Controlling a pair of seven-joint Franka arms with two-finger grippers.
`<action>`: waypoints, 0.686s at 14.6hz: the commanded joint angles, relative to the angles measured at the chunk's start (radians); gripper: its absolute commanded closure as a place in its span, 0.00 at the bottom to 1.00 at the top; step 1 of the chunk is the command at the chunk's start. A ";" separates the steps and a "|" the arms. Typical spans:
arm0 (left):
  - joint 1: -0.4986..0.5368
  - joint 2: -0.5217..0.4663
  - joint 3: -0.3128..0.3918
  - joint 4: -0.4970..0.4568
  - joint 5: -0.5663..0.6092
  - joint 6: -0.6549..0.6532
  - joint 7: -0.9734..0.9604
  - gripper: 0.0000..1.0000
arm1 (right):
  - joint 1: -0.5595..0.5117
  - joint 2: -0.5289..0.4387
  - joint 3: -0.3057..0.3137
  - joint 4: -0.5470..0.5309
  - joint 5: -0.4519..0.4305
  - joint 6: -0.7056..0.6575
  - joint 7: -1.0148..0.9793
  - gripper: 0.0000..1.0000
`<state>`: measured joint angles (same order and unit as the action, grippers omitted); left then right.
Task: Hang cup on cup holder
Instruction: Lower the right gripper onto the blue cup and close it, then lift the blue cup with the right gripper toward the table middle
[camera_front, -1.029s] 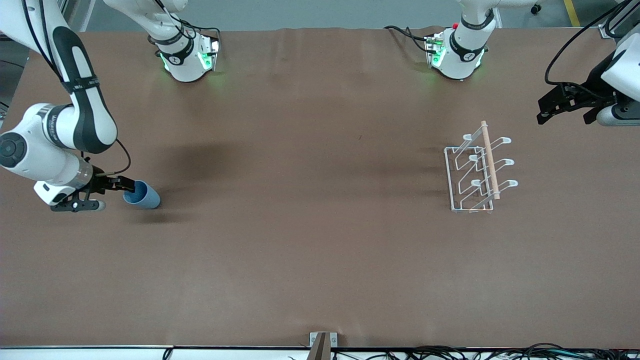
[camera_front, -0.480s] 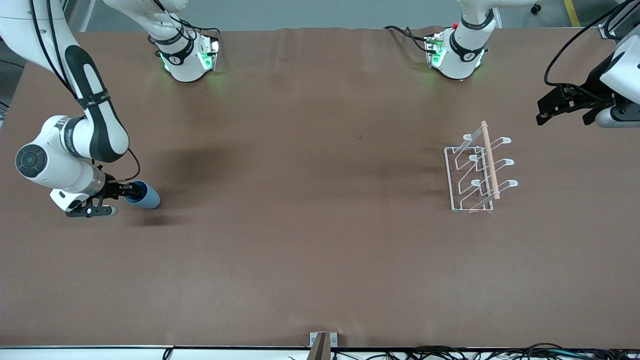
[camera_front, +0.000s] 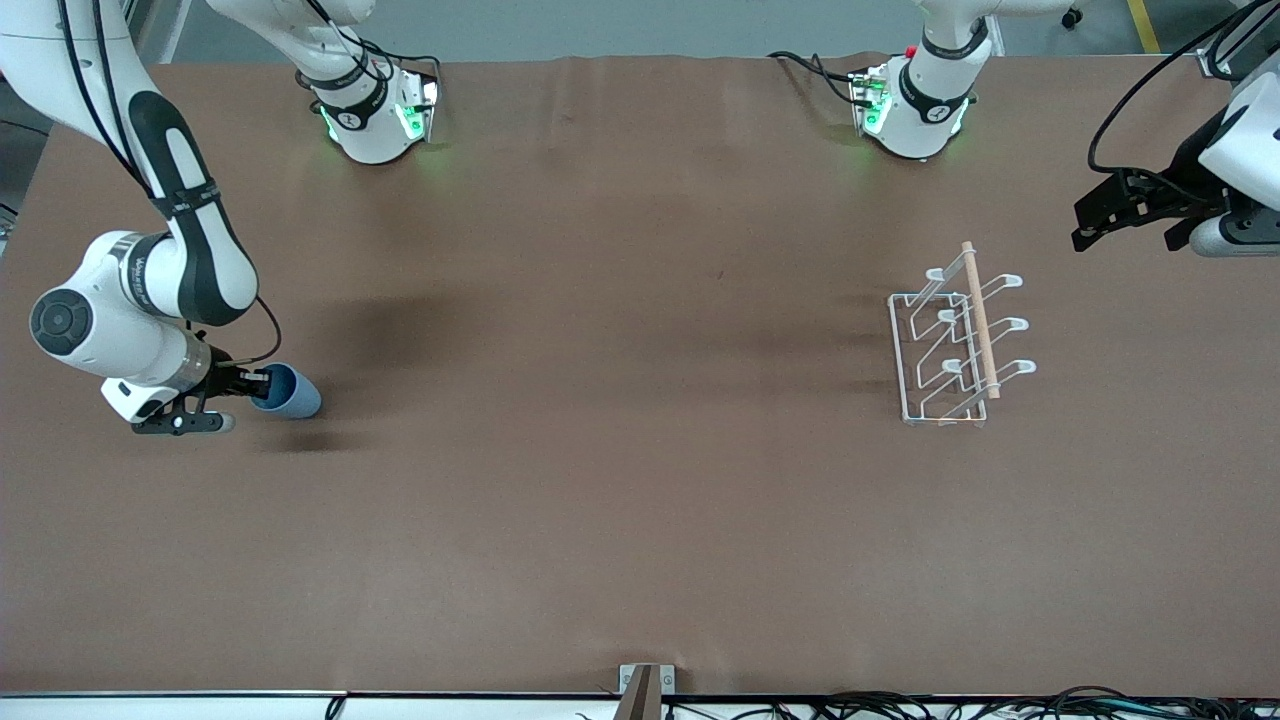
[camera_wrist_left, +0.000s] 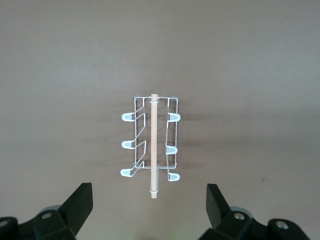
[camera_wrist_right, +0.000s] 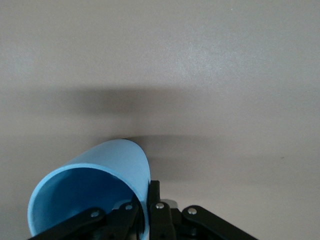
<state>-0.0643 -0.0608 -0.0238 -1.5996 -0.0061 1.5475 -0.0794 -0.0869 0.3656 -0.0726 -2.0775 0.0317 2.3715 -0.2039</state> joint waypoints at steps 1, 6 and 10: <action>0.001 0.006 -0.002 0.015 0.014 -0.012 0.007 0.00 | -0.007 -0.005 0.004 0.026 0.022 -0.009 -0.012 1.00; 0.001 0.006 -0.002 0.015 0.014 -0.012 0.009 0.00 | -0.013 -0.011 0.002 0.213 0.028 -0.299 -0.084 1.00; 0.001 0.006 0.001 0.017 0.017 -0.012 0.016 0.00 | -0.002 -0.057 0.011 0.246 0.036 -0.356 -0.091 1.00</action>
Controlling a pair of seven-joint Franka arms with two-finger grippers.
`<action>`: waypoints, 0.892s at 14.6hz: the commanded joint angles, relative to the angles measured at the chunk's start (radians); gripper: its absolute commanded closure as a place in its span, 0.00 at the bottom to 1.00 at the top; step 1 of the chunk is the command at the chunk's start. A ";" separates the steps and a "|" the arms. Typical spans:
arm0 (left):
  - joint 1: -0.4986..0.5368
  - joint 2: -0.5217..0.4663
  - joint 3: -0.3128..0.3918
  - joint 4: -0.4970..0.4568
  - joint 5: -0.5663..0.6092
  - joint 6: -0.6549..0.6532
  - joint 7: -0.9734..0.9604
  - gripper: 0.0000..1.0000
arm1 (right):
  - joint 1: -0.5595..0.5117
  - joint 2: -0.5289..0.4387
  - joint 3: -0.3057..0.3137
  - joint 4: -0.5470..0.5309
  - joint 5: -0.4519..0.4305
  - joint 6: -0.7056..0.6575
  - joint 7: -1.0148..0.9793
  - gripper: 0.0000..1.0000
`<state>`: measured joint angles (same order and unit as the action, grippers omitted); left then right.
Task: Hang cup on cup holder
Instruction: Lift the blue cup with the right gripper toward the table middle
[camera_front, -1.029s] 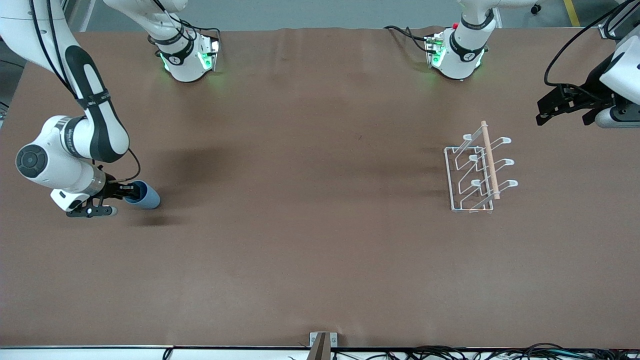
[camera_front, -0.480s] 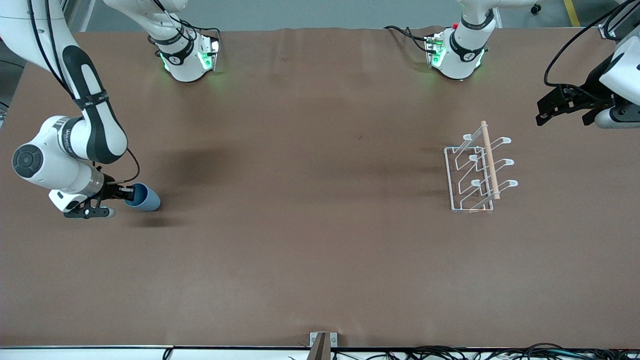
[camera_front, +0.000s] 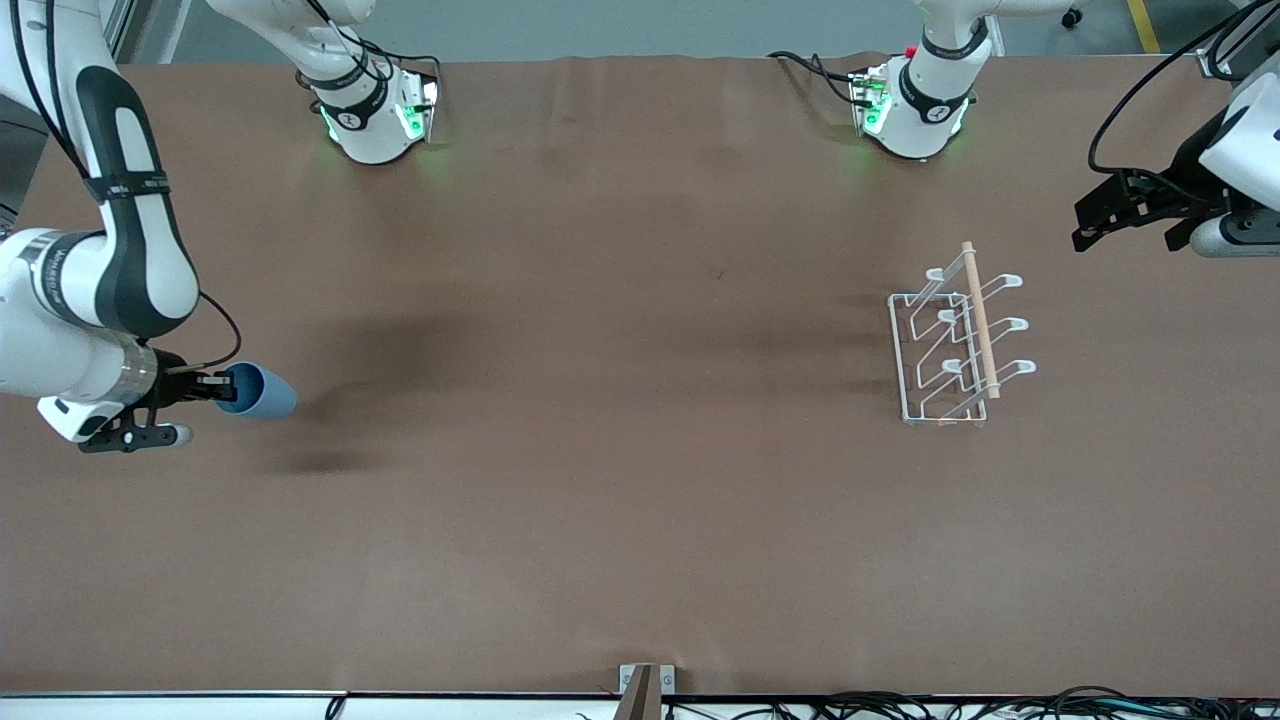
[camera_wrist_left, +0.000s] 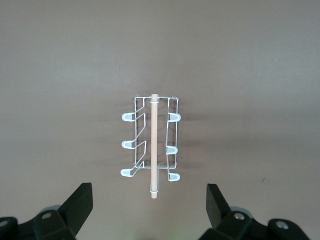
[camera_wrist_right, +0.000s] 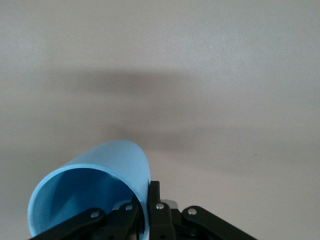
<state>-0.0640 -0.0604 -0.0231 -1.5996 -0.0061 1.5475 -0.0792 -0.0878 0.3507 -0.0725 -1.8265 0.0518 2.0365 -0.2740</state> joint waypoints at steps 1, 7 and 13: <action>0.003 0.004 0.002 0.018 0.017 -0.014 0.016 0.00 | 0.002 -0.055 0.019 -0.008 0.066 -0.024 -0.021 0.99; 0.001 0.002 0.002 0.018 0.018 -0.017 0.016 0.00 | 0.045 -0.107 0.028 -0.037 0.534 -0.105 -0.051 1.00; -0.007 0.013 -0.001 0.018 0.009 -0.010 0.082 0.00 | 0.135 -0.118 0.074 -0.166 0.978 -0.141 -0.212 1.00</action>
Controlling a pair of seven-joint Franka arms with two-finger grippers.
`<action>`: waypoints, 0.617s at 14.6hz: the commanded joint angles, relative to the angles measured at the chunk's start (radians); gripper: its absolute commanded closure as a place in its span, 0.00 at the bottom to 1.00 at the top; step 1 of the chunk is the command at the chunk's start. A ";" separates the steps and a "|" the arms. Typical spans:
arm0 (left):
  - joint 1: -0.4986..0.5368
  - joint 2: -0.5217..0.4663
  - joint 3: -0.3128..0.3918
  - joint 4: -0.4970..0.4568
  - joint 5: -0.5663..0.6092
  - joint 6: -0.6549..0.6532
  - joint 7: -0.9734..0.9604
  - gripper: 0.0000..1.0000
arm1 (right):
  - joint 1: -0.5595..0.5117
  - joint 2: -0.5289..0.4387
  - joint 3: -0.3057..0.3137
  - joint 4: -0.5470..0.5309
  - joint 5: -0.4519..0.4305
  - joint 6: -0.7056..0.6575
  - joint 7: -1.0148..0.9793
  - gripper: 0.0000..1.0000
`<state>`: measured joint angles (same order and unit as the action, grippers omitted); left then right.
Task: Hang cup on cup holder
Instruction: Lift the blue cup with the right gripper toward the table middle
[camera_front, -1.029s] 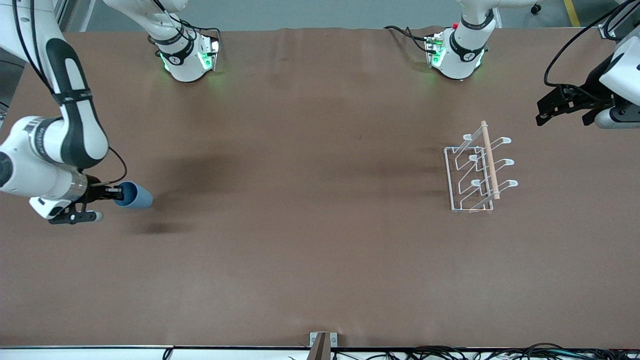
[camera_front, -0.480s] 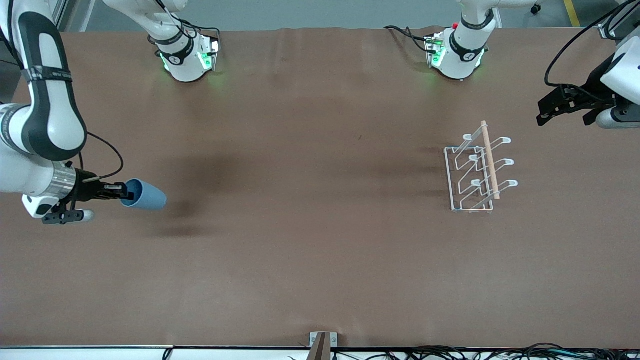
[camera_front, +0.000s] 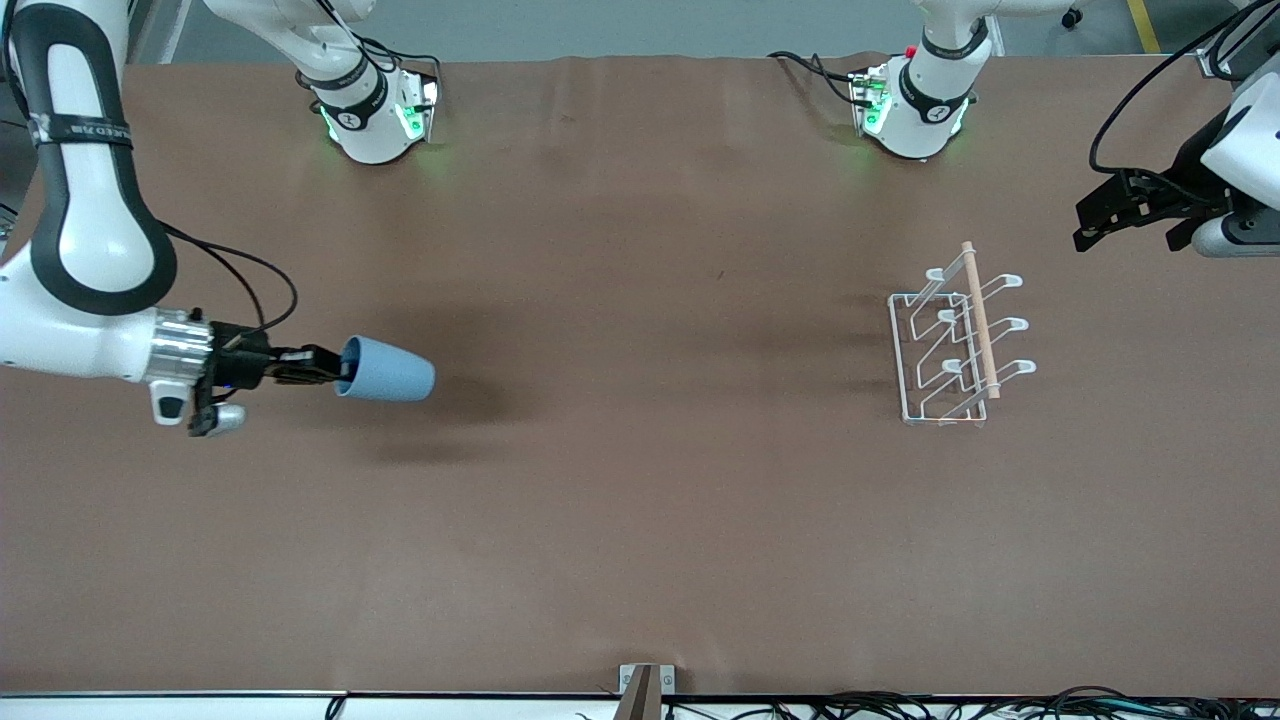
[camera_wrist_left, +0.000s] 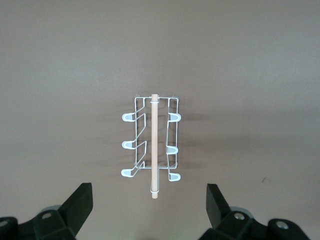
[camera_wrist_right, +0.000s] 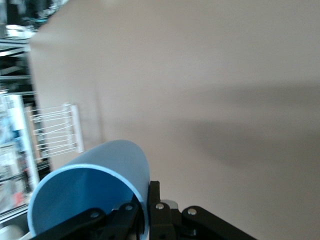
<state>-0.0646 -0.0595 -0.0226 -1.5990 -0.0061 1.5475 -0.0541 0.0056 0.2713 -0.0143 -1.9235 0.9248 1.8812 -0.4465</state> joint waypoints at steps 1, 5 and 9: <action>-0.009 0.012 -0.003 0.019 0.008 -0.010 0.100 0.00 | 0.068 -0.037 0.025 -0.074 0.168 0.018 -0.040 1.00; -0.014 0.023 -0.030 0.019 -0.020 -0.009 0.247 0.01 | 0.138 -0.024 0.109 -0.072 0.418 0.062 -0.043 1.00; -0.027 0.047 -0.069 0.024 -0.043 -0.004 0.439 0.01 | 0.198 0.012 0.197 -0.066 0.633 0.148 -0.105 1.00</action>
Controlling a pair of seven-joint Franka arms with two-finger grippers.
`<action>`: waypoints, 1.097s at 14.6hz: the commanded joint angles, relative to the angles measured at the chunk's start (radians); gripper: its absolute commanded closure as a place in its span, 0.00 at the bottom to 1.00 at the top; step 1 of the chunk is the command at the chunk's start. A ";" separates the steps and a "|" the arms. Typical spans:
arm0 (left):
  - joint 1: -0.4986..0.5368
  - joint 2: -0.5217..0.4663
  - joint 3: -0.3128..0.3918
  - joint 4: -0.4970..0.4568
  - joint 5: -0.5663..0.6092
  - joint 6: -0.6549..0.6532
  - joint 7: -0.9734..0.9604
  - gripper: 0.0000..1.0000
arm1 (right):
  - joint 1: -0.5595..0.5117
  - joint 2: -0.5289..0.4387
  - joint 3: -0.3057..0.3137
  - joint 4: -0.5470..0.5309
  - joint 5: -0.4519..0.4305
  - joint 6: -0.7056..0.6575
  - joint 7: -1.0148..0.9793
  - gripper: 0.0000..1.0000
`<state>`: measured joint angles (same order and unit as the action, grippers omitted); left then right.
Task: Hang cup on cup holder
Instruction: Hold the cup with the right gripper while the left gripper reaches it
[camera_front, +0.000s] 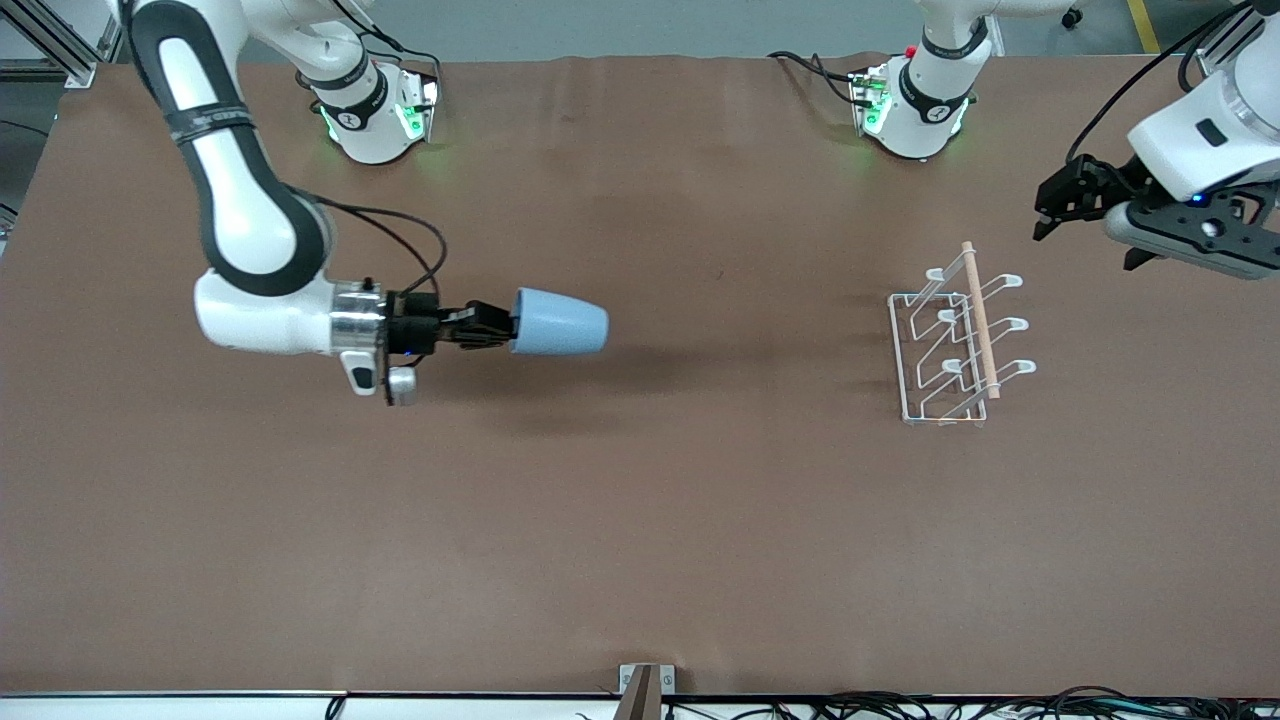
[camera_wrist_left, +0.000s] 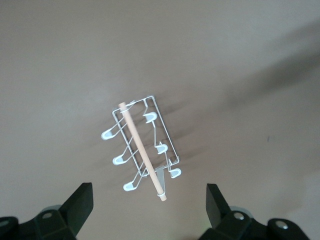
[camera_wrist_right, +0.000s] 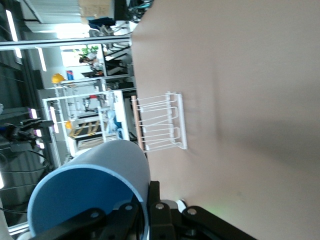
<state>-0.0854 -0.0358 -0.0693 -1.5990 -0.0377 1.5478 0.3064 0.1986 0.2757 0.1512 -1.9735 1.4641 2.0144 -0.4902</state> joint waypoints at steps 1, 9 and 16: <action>-0.008 0.037 -0.044 0.027 -0.014 0.007 0.098 0.00 | 0.005 0.022 0.051 -0.016 0.134 0.015 -0.083 1.00; -0.020 0.204 -0.223 0.090 -0.062 0.078 0.305 0.00 | 0.005 0.108 0.128 -0.016 0.314 0.004 -0.214 1.00; -0.129 0.350 -0.277 0.090 -0.065 0.204 0.591 0.00 | 0.025 0.118 0.137 -0.018 0.393 0.003 -0.275 1.00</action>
<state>-0.1665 0.2752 -0.3370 -1.5406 -0.1038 1.7378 0.8471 0.2179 0.3933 0.2736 -1.9806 1.7781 2.0246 -0.7011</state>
